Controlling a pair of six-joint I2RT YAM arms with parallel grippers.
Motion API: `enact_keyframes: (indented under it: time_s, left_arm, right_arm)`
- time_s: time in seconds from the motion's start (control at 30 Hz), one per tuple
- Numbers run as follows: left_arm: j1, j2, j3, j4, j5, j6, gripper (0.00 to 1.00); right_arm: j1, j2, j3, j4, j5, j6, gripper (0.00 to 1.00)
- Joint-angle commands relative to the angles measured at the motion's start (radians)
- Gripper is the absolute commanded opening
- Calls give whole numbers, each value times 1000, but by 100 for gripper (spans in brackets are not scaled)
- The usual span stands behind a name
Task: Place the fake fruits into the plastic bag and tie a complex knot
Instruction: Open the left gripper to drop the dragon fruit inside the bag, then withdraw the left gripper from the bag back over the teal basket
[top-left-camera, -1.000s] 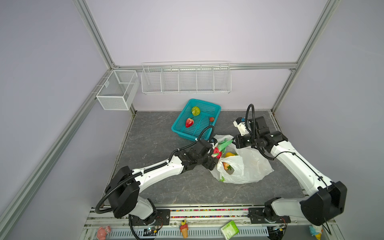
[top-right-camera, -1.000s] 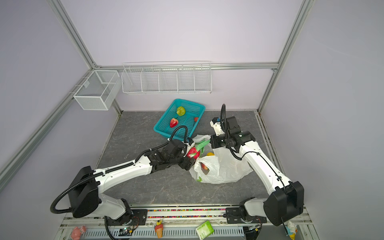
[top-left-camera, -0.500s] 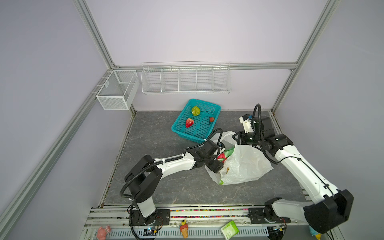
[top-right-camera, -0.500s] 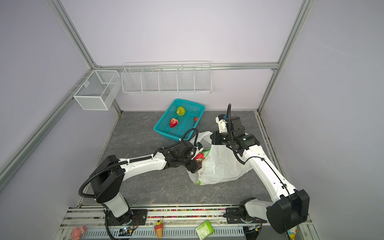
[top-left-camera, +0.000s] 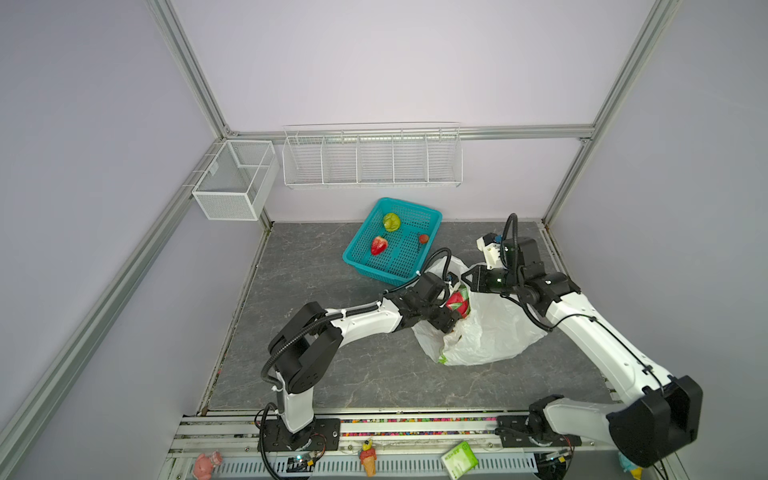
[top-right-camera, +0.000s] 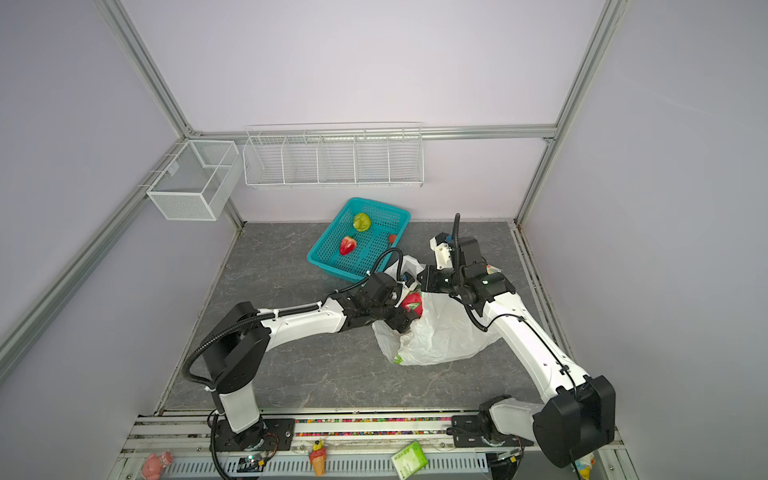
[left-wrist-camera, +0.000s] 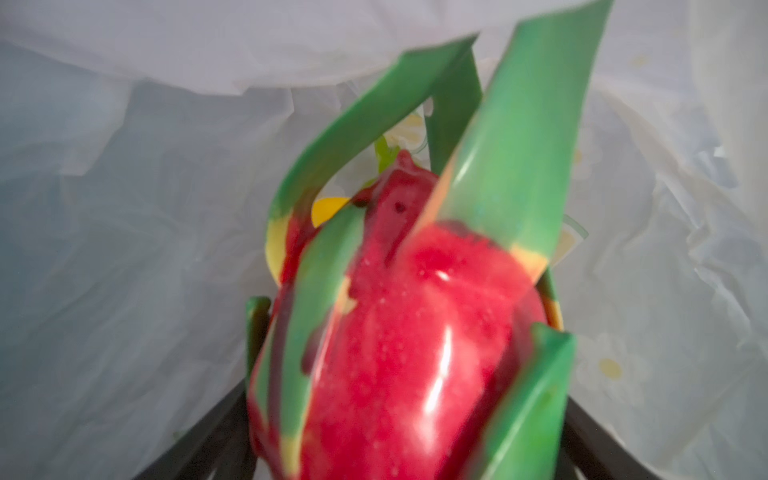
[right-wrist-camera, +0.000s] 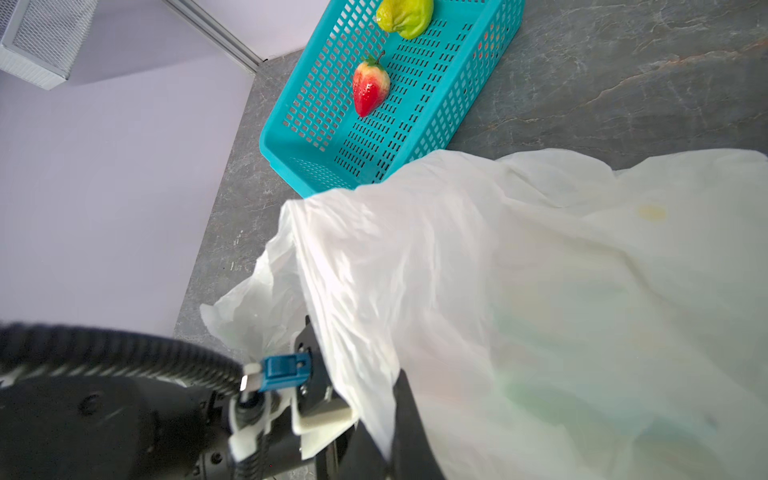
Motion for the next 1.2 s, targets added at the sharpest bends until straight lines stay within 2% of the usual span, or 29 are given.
enact_keyframes:
  time_s: [0.0, 0.4, 0.57, 0.77, 0.97, 1.17]
  left_arm:
    - [8, -3, 26, 79, 8, -21, 65]
    - [47, -61, -45, 95, 140, -72, 93]
    - [48, -70, -54, 90, 158, -76, 100]
    - [47, -109, -62, 64, 161, -73, 99]
    - [47, -202, -86, 6, 120, -52, 99]
    - [47, -343, -126, -141, 140, 32, 78]
  right_arm:
    - [-7, -36, -11, -15, 38, -20, 7]
    - [-27, -55, -11, -47, 72, -48, 7]
    - [-26, -58, -16, -47, 70, -48, 7]
    - [-26, -53, -21, -42, 68, -48, 7]
    - [-29, -52, -13, -63, 123, -79, 7]
    - [-40, -41, -11, -88, 179, -125, 7]
